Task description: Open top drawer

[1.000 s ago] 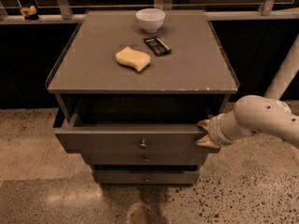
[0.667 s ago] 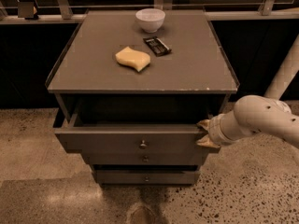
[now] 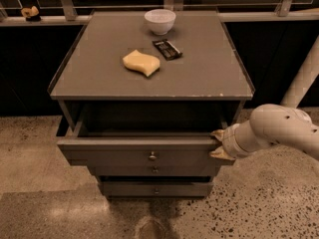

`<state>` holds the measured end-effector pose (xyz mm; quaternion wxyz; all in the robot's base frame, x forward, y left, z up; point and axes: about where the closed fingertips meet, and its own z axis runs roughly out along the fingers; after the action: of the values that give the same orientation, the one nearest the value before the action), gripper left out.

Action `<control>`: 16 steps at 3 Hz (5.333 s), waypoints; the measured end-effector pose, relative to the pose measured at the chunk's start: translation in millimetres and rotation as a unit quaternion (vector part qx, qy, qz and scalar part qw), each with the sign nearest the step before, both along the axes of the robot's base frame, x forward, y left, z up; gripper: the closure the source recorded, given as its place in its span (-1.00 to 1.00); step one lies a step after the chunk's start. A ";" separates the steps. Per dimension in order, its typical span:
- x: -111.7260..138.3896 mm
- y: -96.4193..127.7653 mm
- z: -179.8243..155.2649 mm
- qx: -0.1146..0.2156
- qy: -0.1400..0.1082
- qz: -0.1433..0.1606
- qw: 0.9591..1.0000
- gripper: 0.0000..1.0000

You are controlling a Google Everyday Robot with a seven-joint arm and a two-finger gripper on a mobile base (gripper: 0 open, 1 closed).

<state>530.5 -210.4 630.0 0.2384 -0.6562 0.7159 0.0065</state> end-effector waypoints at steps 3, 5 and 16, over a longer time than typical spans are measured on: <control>-5.9 -0.6 1.7 -0.002 -0.001 0.001 1.000 1.00; -12.3 -0.9 1.3 -0.003 -0.001 0.001 1.000 1.00; -57.3 -0.8 -0.4 -0.006 -0.018 0.021 1.000 1.00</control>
Offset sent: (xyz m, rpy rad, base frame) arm -0.2895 -0.0577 -0.0760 -0.1191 -0.0765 0.0610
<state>473.3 -211.1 629.7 0.2470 -0.6726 0.6976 -0.0041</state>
